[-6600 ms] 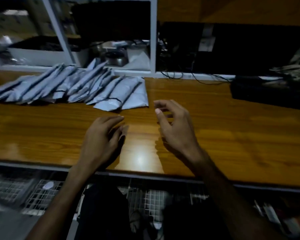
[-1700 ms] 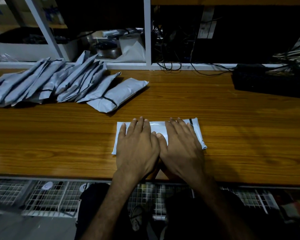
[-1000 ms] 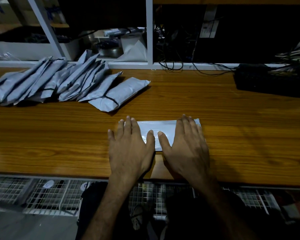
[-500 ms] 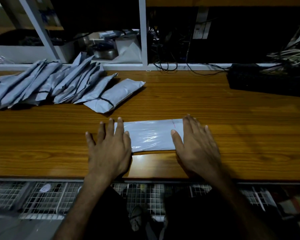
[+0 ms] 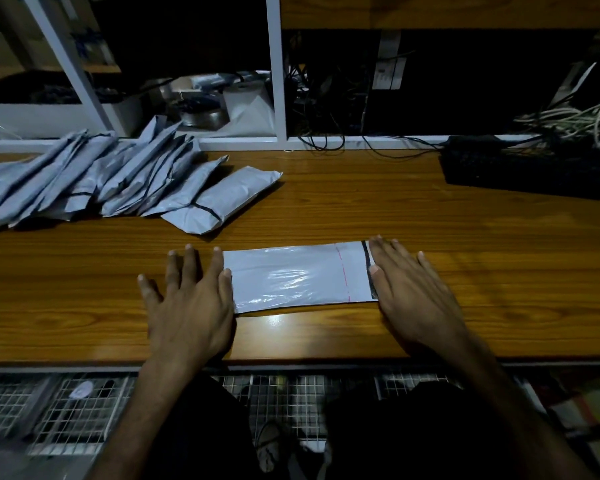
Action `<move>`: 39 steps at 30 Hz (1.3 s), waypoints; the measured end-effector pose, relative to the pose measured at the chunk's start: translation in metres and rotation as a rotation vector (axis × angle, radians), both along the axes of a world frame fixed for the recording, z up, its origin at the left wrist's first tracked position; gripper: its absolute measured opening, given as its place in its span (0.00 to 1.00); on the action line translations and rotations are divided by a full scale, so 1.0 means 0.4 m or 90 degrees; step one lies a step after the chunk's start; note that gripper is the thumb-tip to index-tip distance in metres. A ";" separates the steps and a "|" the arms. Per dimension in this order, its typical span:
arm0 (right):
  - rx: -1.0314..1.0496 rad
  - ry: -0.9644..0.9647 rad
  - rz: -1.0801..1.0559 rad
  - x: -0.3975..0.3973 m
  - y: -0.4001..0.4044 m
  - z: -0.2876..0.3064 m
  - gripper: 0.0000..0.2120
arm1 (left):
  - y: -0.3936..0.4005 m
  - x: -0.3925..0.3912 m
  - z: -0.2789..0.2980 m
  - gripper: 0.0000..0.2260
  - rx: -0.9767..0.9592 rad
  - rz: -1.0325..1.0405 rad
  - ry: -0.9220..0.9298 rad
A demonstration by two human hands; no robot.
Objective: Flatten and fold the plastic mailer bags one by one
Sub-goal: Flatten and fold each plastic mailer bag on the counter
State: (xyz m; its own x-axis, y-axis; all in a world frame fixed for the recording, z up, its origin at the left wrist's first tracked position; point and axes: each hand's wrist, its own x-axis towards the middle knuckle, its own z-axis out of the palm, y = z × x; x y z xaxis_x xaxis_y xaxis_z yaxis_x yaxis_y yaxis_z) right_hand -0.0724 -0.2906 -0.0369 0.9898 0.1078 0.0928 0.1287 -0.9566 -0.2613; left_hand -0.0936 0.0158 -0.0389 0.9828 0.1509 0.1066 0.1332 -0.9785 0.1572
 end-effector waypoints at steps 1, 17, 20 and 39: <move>0.001 0.002 0.011 0.000 -0.008 0.003 0.28 | 0.002 -0.003 0.002 0.29 -0.002 0.007 -0.001; 0.182 -0.115 -0.022 -0.030 -0.010 0.064 0.21 | -0.049 -0.049 0.024 0.25 -0.115 -0.044 -0.173; 0.166 -0.115 0.050 -0.020 0.064 0.079 0.19 | -0.103 -0.033 0.040 0.23 -0.147 -0.146 -0.158; -0.059 -0.082 0.066 0.004 0.225 0.017 0.38 | -0.207 0.035 0.008 0.35 -0.005 -0.191 -0.046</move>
State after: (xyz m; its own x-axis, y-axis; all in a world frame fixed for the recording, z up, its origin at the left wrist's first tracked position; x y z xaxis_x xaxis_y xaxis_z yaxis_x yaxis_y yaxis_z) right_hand -0.0707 -0.2005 -0.0303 0.9534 0.2230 0.2031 0.2549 -0.9556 -0.1477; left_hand -0.0797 -0.0670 -0.0355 0.9735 -0.1435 0.1778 -0.1730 -0.9714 0.1629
